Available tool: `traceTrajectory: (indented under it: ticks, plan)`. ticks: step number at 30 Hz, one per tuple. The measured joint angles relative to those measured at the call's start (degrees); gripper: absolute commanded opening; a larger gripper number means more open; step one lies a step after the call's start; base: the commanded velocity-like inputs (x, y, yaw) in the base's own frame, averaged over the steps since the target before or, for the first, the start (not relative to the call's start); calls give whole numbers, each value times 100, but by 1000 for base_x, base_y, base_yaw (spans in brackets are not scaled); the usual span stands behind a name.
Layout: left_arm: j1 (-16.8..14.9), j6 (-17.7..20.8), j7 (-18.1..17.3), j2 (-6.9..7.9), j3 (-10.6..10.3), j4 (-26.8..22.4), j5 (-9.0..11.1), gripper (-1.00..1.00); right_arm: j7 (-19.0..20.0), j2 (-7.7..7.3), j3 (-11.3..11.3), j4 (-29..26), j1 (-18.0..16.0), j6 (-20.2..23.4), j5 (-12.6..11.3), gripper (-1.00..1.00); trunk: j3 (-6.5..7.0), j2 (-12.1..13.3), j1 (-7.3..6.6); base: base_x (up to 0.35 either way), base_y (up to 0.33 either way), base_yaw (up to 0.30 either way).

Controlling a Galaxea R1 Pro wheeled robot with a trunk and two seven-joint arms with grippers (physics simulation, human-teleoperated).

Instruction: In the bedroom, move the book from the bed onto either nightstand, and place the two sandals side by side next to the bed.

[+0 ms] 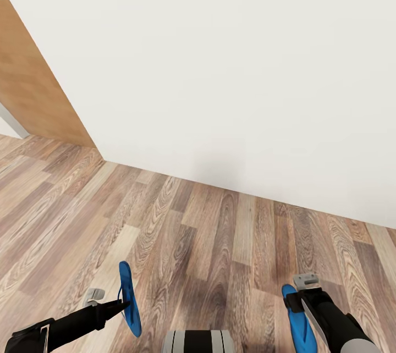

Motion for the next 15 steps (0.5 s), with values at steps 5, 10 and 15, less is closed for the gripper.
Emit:
traceTrajectory:
  ticks: [5,10,15]
  plan:
    - [0,0,4,7,0,4,0,-100,3,-3,0,0,0,4,0,100,0,0,0,0,0,0]
    - [0,0,6,9,0,2,0,-100,5,-3,0,0,0,3,-1,100,-66,-4,8,0,0,0]
    - [0,0,2,9,0,1,-3,-100,5,-3,0,0,0,4,-1,100,-177,-10,21,0,0,0]
